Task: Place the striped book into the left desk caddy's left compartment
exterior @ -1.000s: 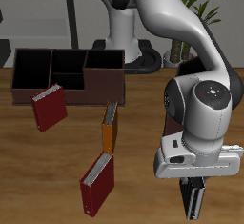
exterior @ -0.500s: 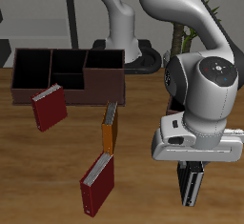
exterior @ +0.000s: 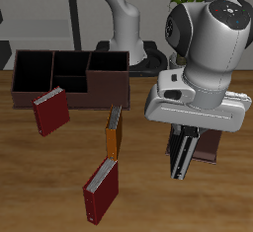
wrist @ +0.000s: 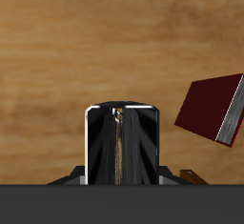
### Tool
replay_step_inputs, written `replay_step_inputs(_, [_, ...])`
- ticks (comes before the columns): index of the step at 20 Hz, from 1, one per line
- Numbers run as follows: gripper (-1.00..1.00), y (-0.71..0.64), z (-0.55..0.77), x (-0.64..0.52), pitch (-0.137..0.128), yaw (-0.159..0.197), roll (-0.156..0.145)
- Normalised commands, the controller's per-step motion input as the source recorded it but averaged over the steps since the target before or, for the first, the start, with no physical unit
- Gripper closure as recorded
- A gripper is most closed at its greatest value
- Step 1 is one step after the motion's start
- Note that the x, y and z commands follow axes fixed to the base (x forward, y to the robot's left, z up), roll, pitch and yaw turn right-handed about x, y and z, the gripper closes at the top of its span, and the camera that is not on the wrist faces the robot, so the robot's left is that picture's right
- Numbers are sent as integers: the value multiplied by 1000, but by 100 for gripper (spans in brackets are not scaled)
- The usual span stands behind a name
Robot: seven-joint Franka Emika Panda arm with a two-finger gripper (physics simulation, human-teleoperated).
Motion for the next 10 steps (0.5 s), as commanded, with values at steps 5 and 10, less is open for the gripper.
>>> replay_step_inputs(5, [100, -290, 279, -417, -64, -34, -33])
replay_step_inputs(10, [100, -198, 342, -454, -34, -57, -18])
